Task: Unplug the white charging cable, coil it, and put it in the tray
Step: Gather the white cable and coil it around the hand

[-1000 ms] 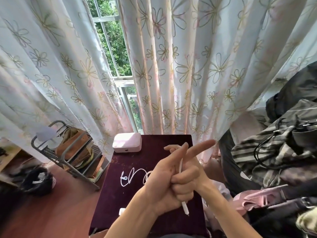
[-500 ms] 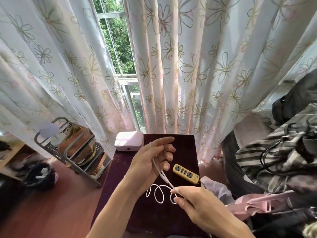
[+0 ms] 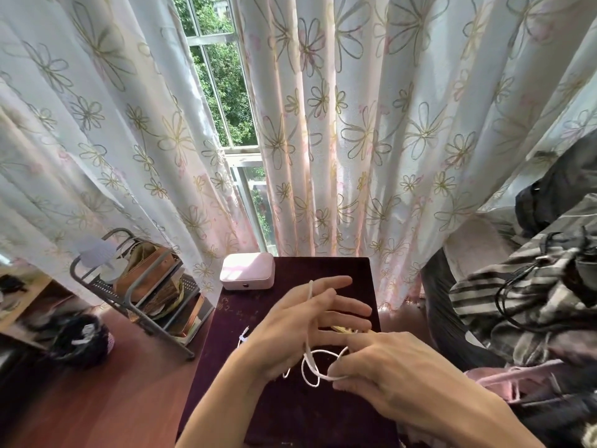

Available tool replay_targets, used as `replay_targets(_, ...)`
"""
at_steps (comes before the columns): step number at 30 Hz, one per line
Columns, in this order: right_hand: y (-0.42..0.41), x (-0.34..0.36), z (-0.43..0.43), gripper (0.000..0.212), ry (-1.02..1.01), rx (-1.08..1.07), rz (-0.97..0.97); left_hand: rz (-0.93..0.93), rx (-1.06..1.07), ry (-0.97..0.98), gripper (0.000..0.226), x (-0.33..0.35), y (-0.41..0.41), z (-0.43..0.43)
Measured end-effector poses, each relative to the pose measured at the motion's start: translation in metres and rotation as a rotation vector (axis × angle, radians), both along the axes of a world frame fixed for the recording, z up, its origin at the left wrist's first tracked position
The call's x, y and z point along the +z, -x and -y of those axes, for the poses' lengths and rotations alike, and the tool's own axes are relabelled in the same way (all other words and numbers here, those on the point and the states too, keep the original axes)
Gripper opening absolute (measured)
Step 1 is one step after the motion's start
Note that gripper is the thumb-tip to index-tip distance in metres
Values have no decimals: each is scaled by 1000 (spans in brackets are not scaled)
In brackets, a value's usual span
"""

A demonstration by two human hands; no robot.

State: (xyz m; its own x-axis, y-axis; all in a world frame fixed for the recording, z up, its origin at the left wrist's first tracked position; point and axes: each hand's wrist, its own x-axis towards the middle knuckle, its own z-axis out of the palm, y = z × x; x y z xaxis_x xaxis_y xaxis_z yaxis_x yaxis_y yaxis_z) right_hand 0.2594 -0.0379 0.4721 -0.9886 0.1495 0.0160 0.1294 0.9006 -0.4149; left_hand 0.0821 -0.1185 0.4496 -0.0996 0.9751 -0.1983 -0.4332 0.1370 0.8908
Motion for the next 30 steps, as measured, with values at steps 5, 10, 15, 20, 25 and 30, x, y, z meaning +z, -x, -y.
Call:
replay_targets(5,-2,-7,-3,37,-59,-10,11,64,46,-29,35,9,20,10)
replay_targets(10,1,9,-10,32,79,-46,-34,-355,-122,47,30,-1,-8,11)
replay_targets(15,7,21,-23,27,185,-83,-95,-402,-167,14,44,4,-35,13)
replay_targets(20,18,19,-47,34,507,-119,-131,-41,-206,100,93,-11,-42,7)
replay_targets(25,31,6,-56,34,810,-64,-219,216,-293,52,88,-2,-42,8)
replay_targets(30,39,-35,-36,51,1188,-134,-456,359,-248,-19,52,16,-32,22)
